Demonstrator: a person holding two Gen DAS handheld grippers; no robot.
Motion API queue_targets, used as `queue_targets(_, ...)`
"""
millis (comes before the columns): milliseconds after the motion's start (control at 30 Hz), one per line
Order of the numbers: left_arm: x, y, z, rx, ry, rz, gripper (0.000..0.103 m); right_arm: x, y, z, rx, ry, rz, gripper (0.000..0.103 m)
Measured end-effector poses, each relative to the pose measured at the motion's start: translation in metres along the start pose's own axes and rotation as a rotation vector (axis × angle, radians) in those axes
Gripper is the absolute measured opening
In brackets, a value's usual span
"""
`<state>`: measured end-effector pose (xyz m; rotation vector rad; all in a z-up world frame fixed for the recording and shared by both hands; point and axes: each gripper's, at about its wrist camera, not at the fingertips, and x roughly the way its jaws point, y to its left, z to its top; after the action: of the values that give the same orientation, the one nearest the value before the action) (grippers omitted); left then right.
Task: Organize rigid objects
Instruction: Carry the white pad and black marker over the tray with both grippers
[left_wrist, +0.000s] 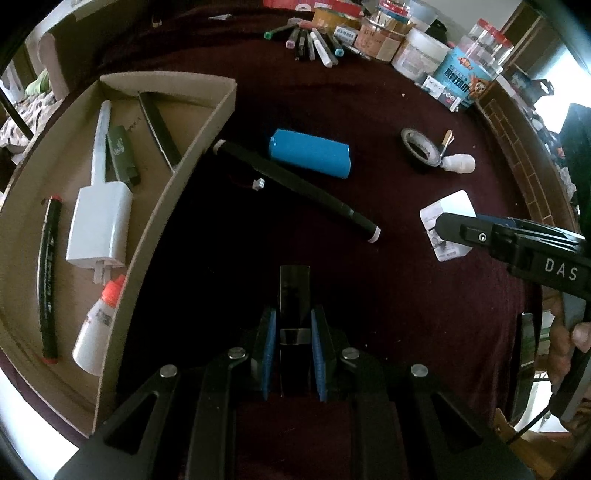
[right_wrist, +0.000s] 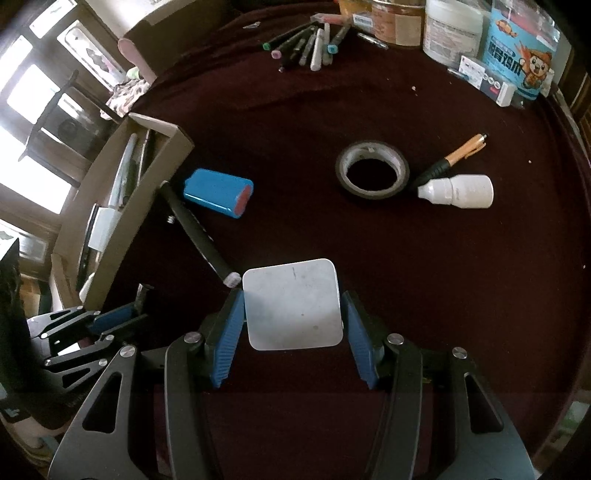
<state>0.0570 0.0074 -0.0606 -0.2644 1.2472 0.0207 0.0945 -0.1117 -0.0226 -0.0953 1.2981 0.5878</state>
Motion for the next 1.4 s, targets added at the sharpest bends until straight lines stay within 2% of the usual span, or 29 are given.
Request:
queue_targets(267, -0.029, 0.014, 0.008, -0.006, -0.056, -0.008, 0.016, -0.006, 0.015, 0.008, -0.015, -0.023, 0.023, 0.053)
queue_targets(600, -0.059, 0.064, 0.019, -0.05, -0.081, 0.023, 0.016, 0.001, 0.043, 0.016, -0.033, -0.03, 0.067, 0.054)
queue_targets(1133, -0.068, 0.137, 0.021, -0.144, -0.081, 0.08, 0.016, 0.021, 0.104, 0.042, -0.103, -0.033, 0.131, 0.054)
queue_targets(1400, -0.062, 0.183, 0.019, -0.208, -0.066, 0.104, 0.016, 0.03, 0.153, 0.048, -0.192, -0.007, 0.192, 0.054)
